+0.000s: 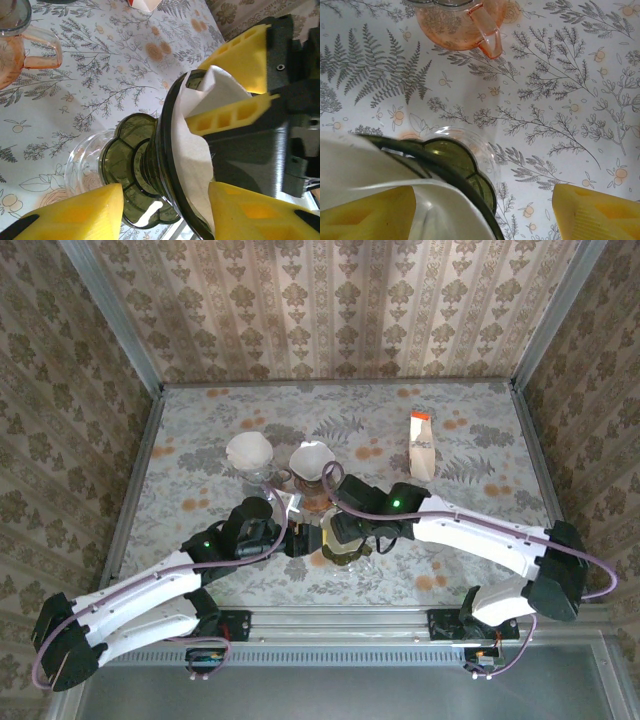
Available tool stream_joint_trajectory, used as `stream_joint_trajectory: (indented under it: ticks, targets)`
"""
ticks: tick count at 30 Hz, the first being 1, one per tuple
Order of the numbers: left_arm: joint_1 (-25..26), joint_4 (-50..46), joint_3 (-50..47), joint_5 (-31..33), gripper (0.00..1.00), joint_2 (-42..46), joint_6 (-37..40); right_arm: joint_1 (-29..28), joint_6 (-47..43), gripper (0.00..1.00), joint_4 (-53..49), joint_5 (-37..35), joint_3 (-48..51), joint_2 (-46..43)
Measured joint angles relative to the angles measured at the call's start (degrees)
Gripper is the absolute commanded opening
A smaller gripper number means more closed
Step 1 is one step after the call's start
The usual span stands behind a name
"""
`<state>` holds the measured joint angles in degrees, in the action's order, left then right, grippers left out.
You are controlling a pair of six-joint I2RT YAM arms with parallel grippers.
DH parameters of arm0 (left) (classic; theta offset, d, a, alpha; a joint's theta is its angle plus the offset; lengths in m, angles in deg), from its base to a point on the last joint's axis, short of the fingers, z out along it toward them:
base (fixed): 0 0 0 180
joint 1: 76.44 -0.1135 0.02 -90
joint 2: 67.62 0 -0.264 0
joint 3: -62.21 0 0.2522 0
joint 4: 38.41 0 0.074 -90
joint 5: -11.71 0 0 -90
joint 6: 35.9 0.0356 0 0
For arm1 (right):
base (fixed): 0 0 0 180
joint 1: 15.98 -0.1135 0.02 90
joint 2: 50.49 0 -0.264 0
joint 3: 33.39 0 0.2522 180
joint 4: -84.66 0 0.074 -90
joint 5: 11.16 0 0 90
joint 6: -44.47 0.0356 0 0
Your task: Place the coffee filter in the dripper
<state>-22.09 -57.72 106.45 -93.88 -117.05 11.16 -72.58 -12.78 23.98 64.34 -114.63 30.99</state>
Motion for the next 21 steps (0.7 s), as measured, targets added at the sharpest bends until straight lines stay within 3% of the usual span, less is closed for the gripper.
stream_joint_trajectory:
  ticks: [21]
  targets:
    - [0.0, 0.24, -0.11, -0.07, 0.5, -0.07, 0.0, 0.09, 0.04, 0.74, 0.96, 1.68, 0.44, 2.47]
